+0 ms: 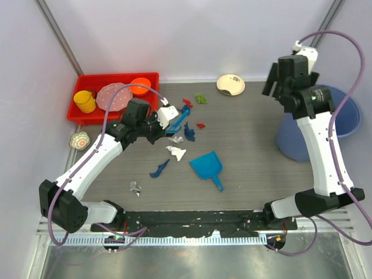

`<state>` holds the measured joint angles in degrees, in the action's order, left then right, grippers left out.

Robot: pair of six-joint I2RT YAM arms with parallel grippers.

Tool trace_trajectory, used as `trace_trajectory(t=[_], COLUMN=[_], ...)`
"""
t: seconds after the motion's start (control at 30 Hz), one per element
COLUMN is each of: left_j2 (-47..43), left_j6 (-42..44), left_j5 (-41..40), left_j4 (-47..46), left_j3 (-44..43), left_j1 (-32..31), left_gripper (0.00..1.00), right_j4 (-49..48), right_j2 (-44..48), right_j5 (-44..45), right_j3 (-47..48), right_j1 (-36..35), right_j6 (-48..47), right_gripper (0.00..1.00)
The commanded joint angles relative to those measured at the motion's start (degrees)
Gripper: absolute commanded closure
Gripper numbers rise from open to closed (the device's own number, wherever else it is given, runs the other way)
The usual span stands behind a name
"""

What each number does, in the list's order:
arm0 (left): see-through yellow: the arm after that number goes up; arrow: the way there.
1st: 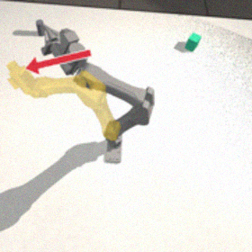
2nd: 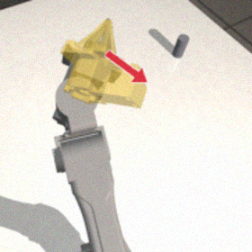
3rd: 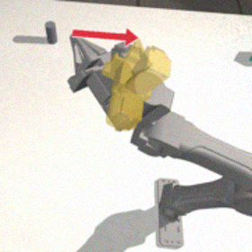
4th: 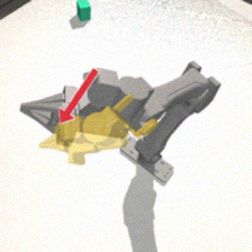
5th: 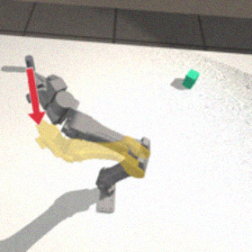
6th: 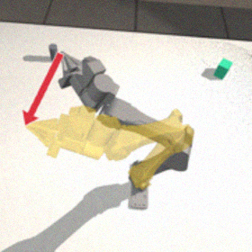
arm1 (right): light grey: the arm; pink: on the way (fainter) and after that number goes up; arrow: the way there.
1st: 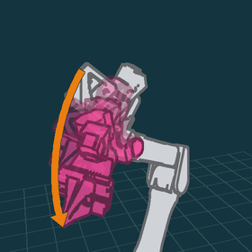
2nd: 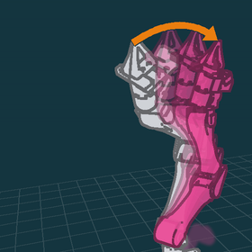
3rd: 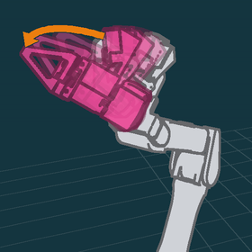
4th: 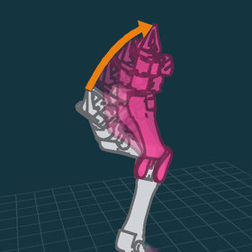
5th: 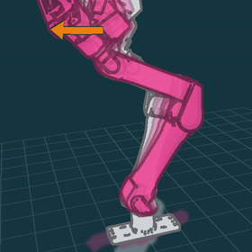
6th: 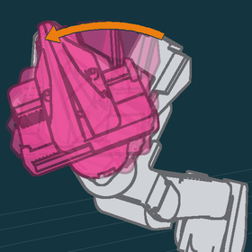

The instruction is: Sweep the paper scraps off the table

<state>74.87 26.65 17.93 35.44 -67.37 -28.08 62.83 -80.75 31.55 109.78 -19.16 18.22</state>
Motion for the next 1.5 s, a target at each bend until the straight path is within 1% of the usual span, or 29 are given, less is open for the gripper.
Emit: trace_trajectory(t=[0.0,0.1,0.17,0.2,0.27,0.33,0.37,0.4,0.43,0.47,0.5,0.53,0.6,0.63,0.67,0.73,0.77,0.83,0.9,0.93,1.0,1.03,1.1,1.2,1.23,1.33,1.47], left_j2=[-3.94,-6.13,-6.75,-6.32,-5.70,-5.44,-5.26,-5.26,-5.17,-5.09,-5.00,-4.91,-4.65,-4.30,-4.21,-3.86,-3.59,-3.33,-3.06,-2.89,-2.63,-2.54,-2.19,-2.27,-2.45,-2.45,-2.10], left_j6=[-8.28,-8.81,-8.38,-8.29,-8.11,-7.50,-7.32,-6.97,-6.71,-6.70,-6.62,-6.53,-6.35,-6.44,-6.61,-7.05,-7.23,-7.49,-7.67,-7.67,-7.67,-7.58,-7.76,-7.76,-7.76,-7.32,-7.23], left_j5=[0.44,0.52,2.36,2.80,3.86,4.30,4.39,4.48,4.39,4.65,5.09,5.27,6.49,7.11,7.29,8.08,8.08,8.26,8.08,7.82,7.64,7.56,7.20,6.94,6.77,6.50,6.41], left_j4=[-4.59,-7.31,-7.85,-7.15,-6.18,-5.74,-5.47,-5.12,-4.25,-3.80,-3.28,-2.58,-2.13,-2.13,-2.04,-2.13,-2.30,-2.31,-2.31,-2.22,-2.31,-2.31,-2.48,-2.57,-2.40,-2.13,-2.22], left_j3=[0.75,3.47,4.62,4.45,4.01,3.83,3.57,3.30,2.52,1.99,1.64,0.85,0.32,0.05,-0.12,-0.65,-0.83,-1.35,-1.71,-2.06,-2.06,-2.06,-2.06,-2.06,-2.06,-2.32,-2.94], left_j1=[0.30,0.65,1.00,1.18,1.18,1.18,1.18,1.18,1.18,1.09,1.18,1.18,1.18,1.18,1.18,1.18,1.18,1.09,1.18,1.18,1.18,1.18,1.18,1.18,1.18,1.09,1.18], left_gripper=[1.00,1.00,1.00,1.00,1.00,1.00,1.00,1.00,1.00,1.00,1.00,1.00,1.00,1.00,1.00,1.00,1.00,1.00,1.00,1.00,1.00,1.00,1.00,1.00,1.00,1.00,1.00], right_j4=[1.51,1.77,1.77,1.60,1.60,1.33,1.42,1.33,1.25,0.98,0.89,0.89,1.68,2.03,2.30,1.43,0.64,-2.00,-3.32,-3.15,-1.84,-1.22,0.27,1.41,1.59,1.86,1.68], right_j2=[-3.70,-6.69,-7.92,-8.98,-10.21,-11.79,-12.23,-12.67,-13.20,-13.38,-13.47,-13.82,-14.69,-15.83,-16.36,-17.24,-17.77,-18.30,-19.97,-21.10,-25.22,-26.72,-30.76,-33.76,-35.16,-36.49,-36.14], right_j5=[5.36,5.72,4.58,1.01,-1.75,-0.01,0.35,0.01,-2.35,-3.50,-4.38,-6.05,-8.16,-9.39,-13.06,-17.55,-23.32,-27.23,-26.38,-25.41,-24.00,-23.30,-21.80,-21.18,-19.79,-17.32,-18.54], right_j3=[-3.78,-3.69,-4.13,-4.48,-5.70,-6.85,-7.64,-7.73,-7.74,-7.47,-6.95,-5.29,-2.57,0.67,2.35,5.78,6.41,7.90,9.31,11.66,14.75,17.72,20.12,23.11,24.25,25.48,24.96], right_j1=[9.56,13.16,14.75,16.33,17.31,17.66,17.92,18.19,18.36,18.37,18.45,18.45,18.45,18.37,18.37,18.10,17.75,16.96,14.52,13.37,10.30,9.24,6.87,3.34,2.03,0.09,-0.53], right_j6=[-3.18,-4.68,-6.35,-6.70,-7.75,-8.28,-8.98,-9.42,-9.86,-10.56,-10.75,-10.66,-11.01,-10.92,-11.01,-11.89,-12.24,-12.94,-13.73,-14.95,-16.63,-17.24,-17.95,-20.23,-20.50,-21.64,-22.17], right_gripper=[0.11,0.11,0.11,0.11,0.13,0.16,0.21,0.28,0.53,0.69,0.83,0.99,0.99,0.99,0.99,0.99,0.99,0.99,0.99,0.99,0.99,0.99,0.99,0.99,0.99,0.99,0.99])
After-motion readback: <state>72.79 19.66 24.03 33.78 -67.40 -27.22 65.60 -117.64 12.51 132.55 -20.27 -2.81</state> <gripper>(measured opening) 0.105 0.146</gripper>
